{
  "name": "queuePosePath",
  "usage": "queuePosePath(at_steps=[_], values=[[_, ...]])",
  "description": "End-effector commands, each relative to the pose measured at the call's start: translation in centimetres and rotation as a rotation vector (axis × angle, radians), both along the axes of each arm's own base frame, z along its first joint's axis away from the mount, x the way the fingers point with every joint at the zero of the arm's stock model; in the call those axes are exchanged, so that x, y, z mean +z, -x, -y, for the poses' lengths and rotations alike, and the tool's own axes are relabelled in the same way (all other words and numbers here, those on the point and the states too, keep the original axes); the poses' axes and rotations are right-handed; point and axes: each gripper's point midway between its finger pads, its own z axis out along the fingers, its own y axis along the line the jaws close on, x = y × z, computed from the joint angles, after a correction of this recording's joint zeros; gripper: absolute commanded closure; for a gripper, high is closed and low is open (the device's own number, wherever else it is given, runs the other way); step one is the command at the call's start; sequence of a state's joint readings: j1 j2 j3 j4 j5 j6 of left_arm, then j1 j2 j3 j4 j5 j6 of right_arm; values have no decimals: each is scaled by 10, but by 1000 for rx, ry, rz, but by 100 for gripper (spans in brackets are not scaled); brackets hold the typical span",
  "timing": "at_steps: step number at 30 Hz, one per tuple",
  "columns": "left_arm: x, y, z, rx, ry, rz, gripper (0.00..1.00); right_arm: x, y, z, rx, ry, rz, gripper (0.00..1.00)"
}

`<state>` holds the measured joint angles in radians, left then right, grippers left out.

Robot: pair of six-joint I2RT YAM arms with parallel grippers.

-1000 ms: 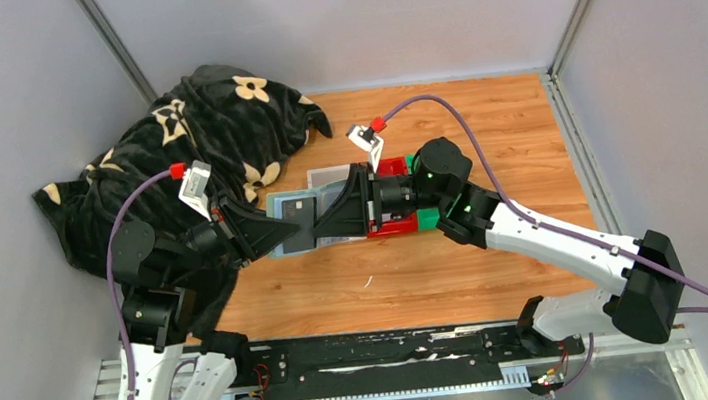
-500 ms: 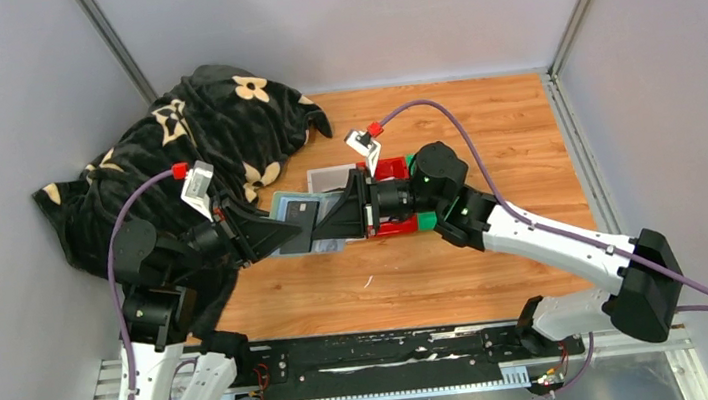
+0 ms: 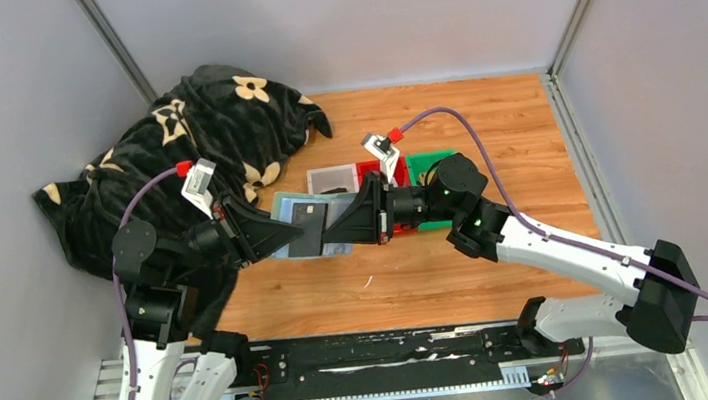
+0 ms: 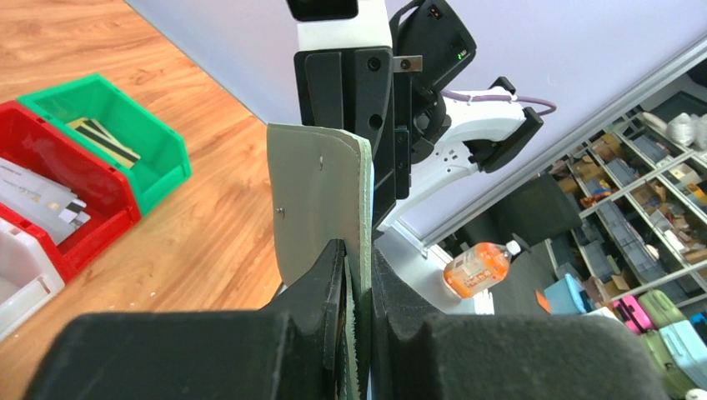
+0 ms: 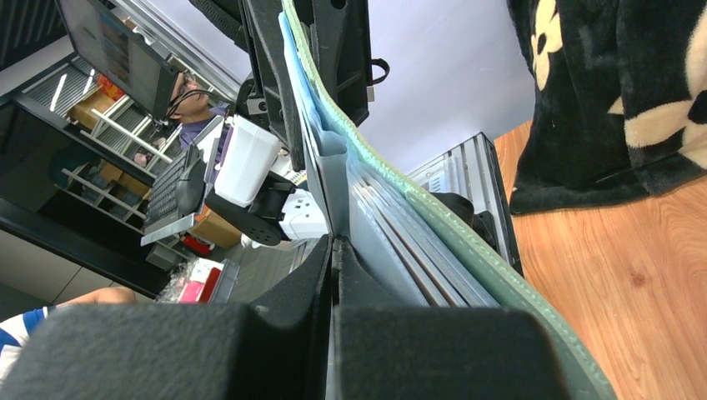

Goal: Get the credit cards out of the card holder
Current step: Remove the credit card from the card holder.

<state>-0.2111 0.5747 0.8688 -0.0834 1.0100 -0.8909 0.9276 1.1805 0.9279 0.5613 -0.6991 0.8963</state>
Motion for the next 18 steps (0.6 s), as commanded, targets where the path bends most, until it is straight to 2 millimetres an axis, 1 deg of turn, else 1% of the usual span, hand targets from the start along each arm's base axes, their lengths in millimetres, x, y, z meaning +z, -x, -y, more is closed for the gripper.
queuePosePath(at_steps=[1,4,6,9,11,13,15,18], values=[[11,11,1,-33,21,51,93,2,-1,4,-21,-24,5,100],[11,10,1,-32,22,45,97,8,2,3,0,-39,12,100],[11,10,1,-31,22,49,99,13,2,1,4,-51,9,92],[10,9,1,-30,22,47,100,23,0,0,4,-79,12,81],[9,8,1,-27,22,44,100,28,-1,-2,4,-93,16,77],[9,8,1,-26,20,45,100,35,-1,-3,9,-107,21,76],[9,8,1,-26,20,43,100,37,-1,-4,15,-116,21,77],[9,8,1,-25,20,45,100,37,0,-3,22,-125,18,94]])
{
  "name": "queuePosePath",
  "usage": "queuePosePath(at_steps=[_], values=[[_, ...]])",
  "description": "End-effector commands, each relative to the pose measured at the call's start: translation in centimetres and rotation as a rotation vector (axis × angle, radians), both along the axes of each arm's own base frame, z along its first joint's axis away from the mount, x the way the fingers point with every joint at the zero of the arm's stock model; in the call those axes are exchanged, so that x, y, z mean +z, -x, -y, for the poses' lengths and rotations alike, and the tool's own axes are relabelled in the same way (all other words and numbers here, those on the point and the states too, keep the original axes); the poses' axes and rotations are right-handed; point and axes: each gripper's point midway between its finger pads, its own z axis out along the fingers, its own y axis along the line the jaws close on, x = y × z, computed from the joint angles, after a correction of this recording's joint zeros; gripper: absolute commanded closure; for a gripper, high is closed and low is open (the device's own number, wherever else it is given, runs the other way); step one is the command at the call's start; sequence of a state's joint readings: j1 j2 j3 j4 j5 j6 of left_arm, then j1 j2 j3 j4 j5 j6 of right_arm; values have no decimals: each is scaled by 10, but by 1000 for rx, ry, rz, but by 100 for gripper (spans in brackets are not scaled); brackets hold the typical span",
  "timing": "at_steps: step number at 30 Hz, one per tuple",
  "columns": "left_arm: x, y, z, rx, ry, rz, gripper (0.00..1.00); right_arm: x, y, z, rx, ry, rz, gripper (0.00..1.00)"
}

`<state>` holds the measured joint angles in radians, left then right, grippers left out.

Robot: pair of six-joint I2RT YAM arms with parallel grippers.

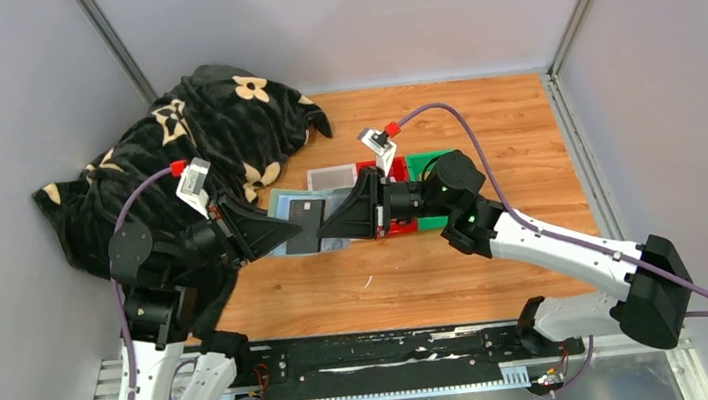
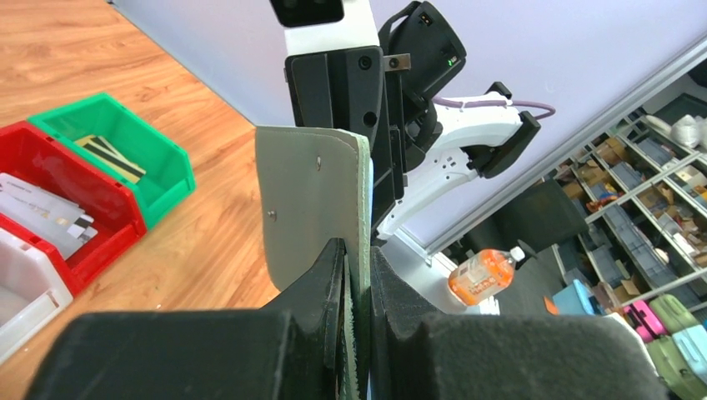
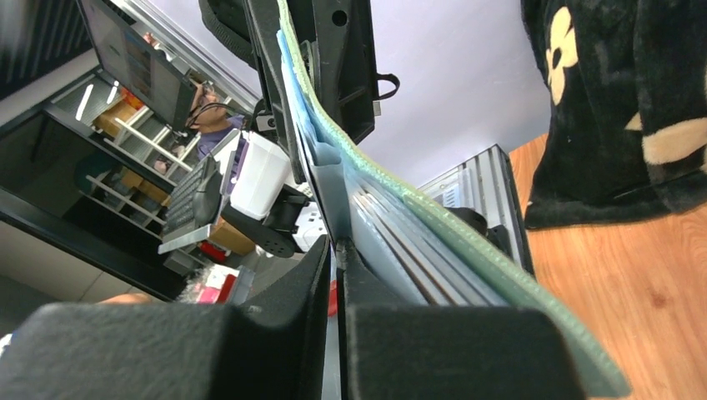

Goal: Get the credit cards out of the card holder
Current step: Remove the credit card from the card holder.

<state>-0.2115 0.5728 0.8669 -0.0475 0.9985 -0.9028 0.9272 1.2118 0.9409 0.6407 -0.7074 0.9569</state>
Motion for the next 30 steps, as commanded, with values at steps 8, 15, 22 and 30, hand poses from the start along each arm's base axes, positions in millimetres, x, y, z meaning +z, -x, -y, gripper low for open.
queuePosePath(at_steps=[8,15,22,30], values=[[6,9,1,-30,13,11,82,13,4,16,-47,-82,37,100],[9,9,1,-33,23,0,80,3,6,17,-45,-62,19,100],[9,10,1,-35,25,-4,87,0,5,17,-51,-51,17,100],[12,11,1,-40,29,20,96,1,3,24,-91,-39,34,100]])
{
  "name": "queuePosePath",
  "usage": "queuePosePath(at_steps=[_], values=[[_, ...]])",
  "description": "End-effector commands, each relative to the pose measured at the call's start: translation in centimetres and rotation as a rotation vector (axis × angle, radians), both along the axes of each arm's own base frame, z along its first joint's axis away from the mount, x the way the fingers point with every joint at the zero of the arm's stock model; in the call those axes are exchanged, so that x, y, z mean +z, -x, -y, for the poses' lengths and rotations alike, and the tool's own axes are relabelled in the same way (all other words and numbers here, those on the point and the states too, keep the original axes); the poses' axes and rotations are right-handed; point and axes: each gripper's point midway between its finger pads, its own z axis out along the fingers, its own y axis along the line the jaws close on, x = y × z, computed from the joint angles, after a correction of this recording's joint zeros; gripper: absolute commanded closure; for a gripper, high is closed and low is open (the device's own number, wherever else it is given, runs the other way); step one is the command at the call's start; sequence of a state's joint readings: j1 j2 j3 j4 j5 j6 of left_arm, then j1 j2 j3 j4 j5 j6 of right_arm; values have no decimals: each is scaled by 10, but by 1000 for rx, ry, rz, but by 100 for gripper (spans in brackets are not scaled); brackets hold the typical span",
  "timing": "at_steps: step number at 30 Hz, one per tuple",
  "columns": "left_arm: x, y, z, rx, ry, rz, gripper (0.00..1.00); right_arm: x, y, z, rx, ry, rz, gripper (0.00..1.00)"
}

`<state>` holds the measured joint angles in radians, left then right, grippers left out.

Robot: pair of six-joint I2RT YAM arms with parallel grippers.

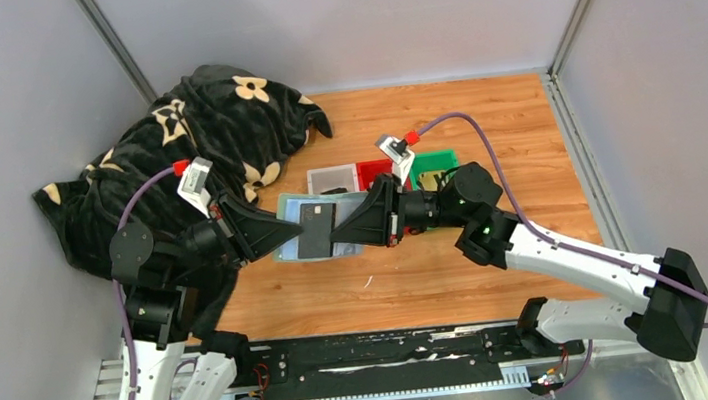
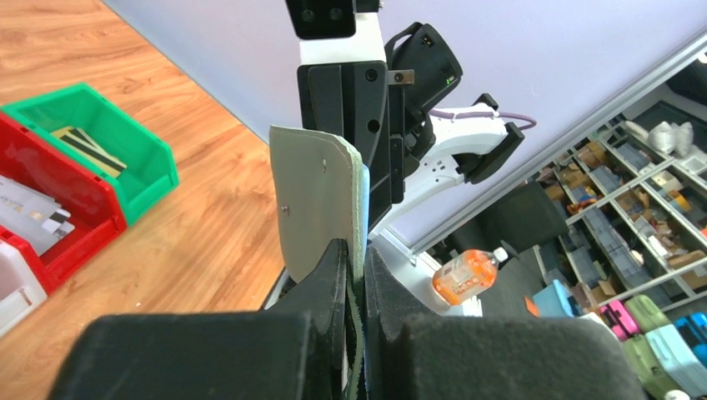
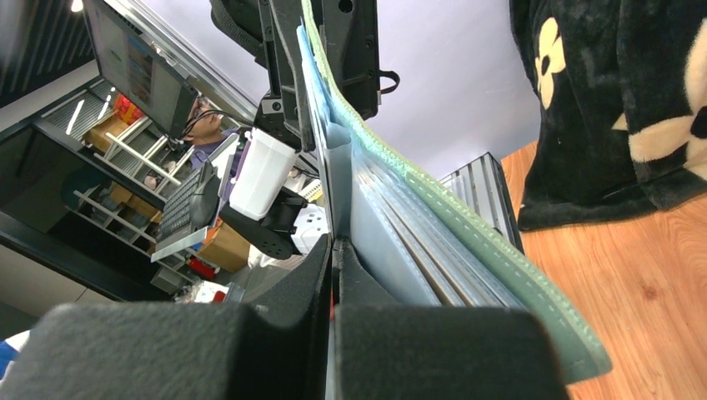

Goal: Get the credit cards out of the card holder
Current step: Remove the credit card from the card holder.

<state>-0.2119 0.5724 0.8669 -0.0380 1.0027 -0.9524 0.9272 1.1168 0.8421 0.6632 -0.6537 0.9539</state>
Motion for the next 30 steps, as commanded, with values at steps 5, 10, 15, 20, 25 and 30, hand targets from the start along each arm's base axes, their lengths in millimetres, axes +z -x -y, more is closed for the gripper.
queuePosePath(at_steps=[5,10,15,20,25,30], values=[[10,9,0,-31,12,63,99,13,-3,6,-45,-11,48,86],[11,10,0,-33,12,62,100,23,-4,3,-31,-13,65,81],[12,10,0,-33,12,66,100,29,-5,2,-25,-26,70,92],[12,10,1,-36,10,66,100,26,-3,8,-27,-26,68,100],[13,9,1,-33,11,66,100,24,-5,16,-56,-28,69,100],[13,9,1,-33,13,65,100,26,-8,20,-75,-23,74,100]])
